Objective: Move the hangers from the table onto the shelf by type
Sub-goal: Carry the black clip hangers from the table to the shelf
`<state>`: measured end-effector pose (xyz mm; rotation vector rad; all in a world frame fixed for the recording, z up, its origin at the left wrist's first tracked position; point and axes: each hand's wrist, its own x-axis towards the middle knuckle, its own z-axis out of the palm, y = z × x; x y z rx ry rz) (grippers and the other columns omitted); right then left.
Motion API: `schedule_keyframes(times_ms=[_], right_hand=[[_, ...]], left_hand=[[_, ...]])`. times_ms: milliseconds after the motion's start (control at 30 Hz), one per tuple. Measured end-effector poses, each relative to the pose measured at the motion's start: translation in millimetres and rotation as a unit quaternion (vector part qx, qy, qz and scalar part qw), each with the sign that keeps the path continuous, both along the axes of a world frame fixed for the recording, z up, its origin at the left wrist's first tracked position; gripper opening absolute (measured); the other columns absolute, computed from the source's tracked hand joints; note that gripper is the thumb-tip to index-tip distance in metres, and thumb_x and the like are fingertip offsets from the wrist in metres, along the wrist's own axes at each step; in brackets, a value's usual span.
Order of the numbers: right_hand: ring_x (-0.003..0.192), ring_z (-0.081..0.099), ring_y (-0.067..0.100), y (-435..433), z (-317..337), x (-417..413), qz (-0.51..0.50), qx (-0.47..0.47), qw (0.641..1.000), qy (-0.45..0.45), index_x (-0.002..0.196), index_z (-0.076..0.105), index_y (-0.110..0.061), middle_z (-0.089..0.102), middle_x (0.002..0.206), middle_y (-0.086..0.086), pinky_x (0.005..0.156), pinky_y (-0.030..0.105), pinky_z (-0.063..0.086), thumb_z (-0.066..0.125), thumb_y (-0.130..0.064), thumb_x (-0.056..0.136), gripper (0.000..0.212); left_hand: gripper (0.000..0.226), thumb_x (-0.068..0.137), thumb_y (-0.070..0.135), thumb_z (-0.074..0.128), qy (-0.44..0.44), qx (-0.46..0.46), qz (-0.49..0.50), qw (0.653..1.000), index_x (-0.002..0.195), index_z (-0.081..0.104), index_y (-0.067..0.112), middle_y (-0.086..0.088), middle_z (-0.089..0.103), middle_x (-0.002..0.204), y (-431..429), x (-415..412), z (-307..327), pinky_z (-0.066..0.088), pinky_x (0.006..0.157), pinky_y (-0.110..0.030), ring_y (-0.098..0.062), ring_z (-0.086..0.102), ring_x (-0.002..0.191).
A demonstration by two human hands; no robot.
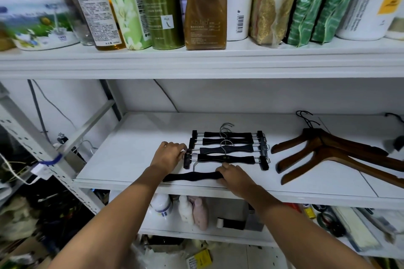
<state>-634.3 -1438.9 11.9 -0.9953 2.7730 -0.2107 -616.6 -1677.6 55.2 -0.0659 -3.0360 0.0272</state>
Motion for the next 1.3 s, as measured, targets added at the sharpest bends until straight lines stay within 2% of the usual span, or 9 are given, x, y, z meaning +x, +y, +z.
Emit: schedule_keyframes(times_ms=[100,200,367,500,700,933,1033,1167,1300], right_hand=[[0.118,0.049,0.029,-0.5,4.9,1.1,-0.003,-0.002,1.0,0.007,0.136,0.045,-0.01,0.046,0.132,0.011,0.098,0.035,0.032,0.044,-0.031,0.1,0.042],[0.116,0.049,0.03,0.2,7.1,2.3,-0.005,-0.004,1.0,0.012,0.135,0.046,-0.009,0.046,0.131,0.012,0.097,0.035,0.031,0.044,-0.031,0.1,0.041],[0.117,0.047,0.028,4.9,3.6,5.6,-0.014,-0.01,1.0,0.008,0.134,0.046,-0.009,0.046,0.132,0.011,0.097,0.035,0.03,0.045,-0.032,0.1,0.042],[0.116,0.049,0.027,7.2,0.0,7.8,-0.017,-0.015,1.0,0.012,0.135,0.046,-0.01,0.047,0.132,0.01,0.097,0.035,0.031,0.045,-0.032,0.099,0.042],[0.113,0.051,0.029,12.7,-4.0,14.6,-0.007,-0.007,1.0,0.005,0.137,0.044,-0.01,0.047,0.13,0.011,0.097,0.034,0.034,0.042,-0.03,0.101,0.042],[0.111,0.051,0.028,28.8,-8.8,28.6,0.013,-0.009,1.0,-0.015,0.137,0.046,-0.012,0.048,0.13,0.009,0.095,0.031,0.032,0.04,-0.03,0.102,0.04],[0.11,0.051,0.025,35.2,-7.1,32.1,0.034,-0.009,0.999,0.009,0.136,0.047,-0.014,0.05,0.128,0.007,0.096,0.03,0.031,0.039,-0.03,0.102,0.039],[0.112,0.051,0.023,43.7,2.0,27.0,0.05,-0.016,0.998,0.044,0.136,0.048,-0.013,0.051,0.126,0.006,0.098,0.03,0.03,0.041,-0.031,0.101,0.04],[0.113,0.05,0.023,50.2,23.7,11.6,0.032,-0.054,0.996,0.064,0.135,0.049,-0.011,0.053,0.124,0.007,0.099,0.033,0.029,0.045,-0.032,0.1,0.042]], left_hand=[[0.029,0.099,0.032,0.041,-0.065,-0.002,0.009,0.998,0.124,0.05,0.022,-0.003,0.063,0.12,4.2,5.0,-2.1,0.032,0.095,-0.03,-0.022,0.054,0.113],[0.05,0.094,0.036,0.053,-0.126,0.016,0.027,0.991,0.138,0.035,0.021,-0.007,0.052,0.13,12.6,9.8,-7.2,0.032,0.099,-0.035,-0.026,0.048,0.121],[0.065,0.088,0.028,0.063,-0.123,0.077,0.06,0.988,0.141,0.027,0.019,-0.011,0.049,0.129,26.4,4.0,-13.3,0.033,0.102,-0.038,-0.029,0.048,0.12],[0.062,0.088,0.023,0.061,-0.132,0.092,0.072,0.984,0.141,0.03,0.016,-0.012,0.048,0.128,28.6,-1.2,-15.8,0.033,0.103,-0.041,-0.031,0.049,0.118],[0.036,0.093,0.011,0.046,-0.105,0.089,0.061,0.989,0.129,0.045,0.012,-0.01,0.056,0.126,32.1,-9.8,-12.8,0.034,0.098,-0.04,-0.029,0.05,0.119],[0.031,0.094,0.01,0.049,-0.105,0.097,0.056,0.988,0.124,0.054,0.01,-0.012,0.057,0.124,37.7,-12.3,-12.0,0.037,0.097,-0.036,-0.03,0.052,0.117],[0.022,0.092,0.008,0.052,-0.103,0.111,0.052,0.987,0.113,0.059,0.009,-0.01,0.059,0.119,38.4,-11.4,-12.9,0.039,0.093,-0.033,-0.028,0.057,0.109],[0.021,0.096,0.017,0.048,-0.1,0.074,0.034,0.992,0.114,0.057,0.016,-0.005,0.056,0.123,39.9,-10.8,-5.9,0.032,0.098,-0.036,-0.024,0.054,0.113],[0.031,0.1,0.03,0.039,-0.064,0.065,-0.006,0.996,0.124,0.052,0.017,-0.005,0.055,0.13,48.9,-15.7,19.4,0.034,0.1,-0.036,-0.024,0.053,0.116]])
